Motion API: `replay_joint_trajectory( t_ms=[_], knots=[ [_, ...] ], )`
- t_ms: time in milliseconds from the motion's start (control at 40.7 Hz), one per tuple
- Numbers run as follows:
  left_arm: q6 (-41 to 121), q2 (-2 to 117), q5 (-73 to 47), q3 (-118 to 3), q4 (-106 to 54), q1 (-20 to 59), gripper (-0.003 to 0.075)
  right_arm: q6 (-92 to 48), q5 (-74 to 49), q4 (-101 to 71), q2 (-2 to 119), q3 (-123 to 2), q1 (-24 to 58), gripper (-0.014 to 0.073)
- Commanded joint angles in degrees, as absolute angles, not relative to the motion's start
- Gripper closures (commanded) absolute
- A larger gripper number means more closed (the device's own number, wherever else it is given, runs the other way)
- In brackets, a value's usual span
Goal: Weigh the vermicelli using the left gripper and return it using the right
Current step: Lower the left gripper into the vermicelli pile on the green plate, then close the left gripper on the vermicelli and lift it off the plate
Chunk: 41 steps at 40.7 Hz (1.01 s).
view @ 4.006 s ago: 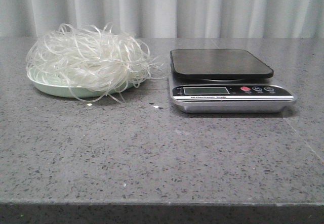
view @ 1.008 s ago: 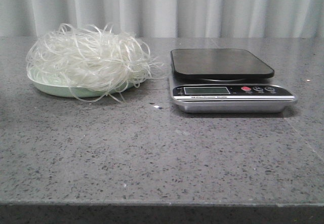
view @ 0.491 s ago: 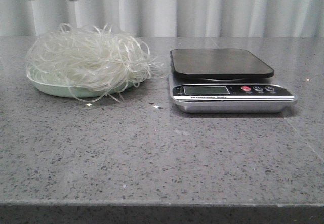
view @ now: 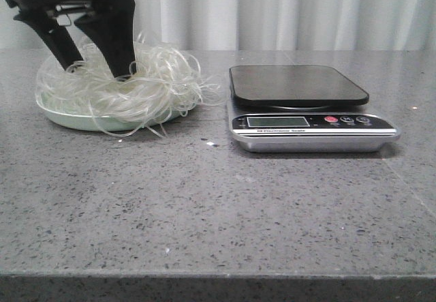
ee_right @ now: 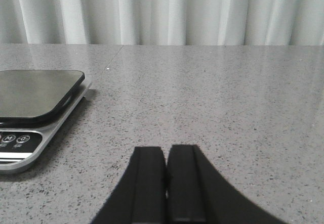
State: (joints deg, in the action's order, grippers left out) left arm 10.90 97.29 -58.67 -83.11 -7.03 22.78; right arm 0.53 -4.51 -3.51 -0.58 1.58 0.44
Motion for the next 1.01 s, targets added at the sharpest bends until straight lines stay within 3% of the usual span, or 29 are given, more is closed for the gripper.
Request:
replay_joint_trajectory(
  t_ms=[0,147,295,541,614,983],
  knots=[
    [10.9,96.5,-55.2,-85.1,-7.3,23.1,0.0111,0.3,0.7,-3.6,-1.5,1.2,0.3,0.0444],
    [10.9,98.1,-53.3,-85.1,-7.3,23.1,0.0131,0.3,0.7,-3.6,-1.5,1.2,0.3,0.0444],
    [10.7,98.3,-51.8,-85.1,-7.3,23.1,0.0230,0.3,0.7,-3.7,-1.5,1.2,0.3,0.0444],
    [10.7,98.3,-52.5,-85.1,-7.3,23.1,0.0598,0.3,0.7,-3.7,-1.5,1.2,0.3,0.0444],
    [10.7,98.3,-52.5,-85.1,-7.3,23.1,0.0569,0.3,0.7,-3.7,-1.5,1.2,0.3,0.0444],
    [10.7,95.4,-53.3,-85.3,-7.3,23.1,0.0580,0.3,0.7,-3.7,-1.5,1.2,0.3,0.0444]
  ],
)
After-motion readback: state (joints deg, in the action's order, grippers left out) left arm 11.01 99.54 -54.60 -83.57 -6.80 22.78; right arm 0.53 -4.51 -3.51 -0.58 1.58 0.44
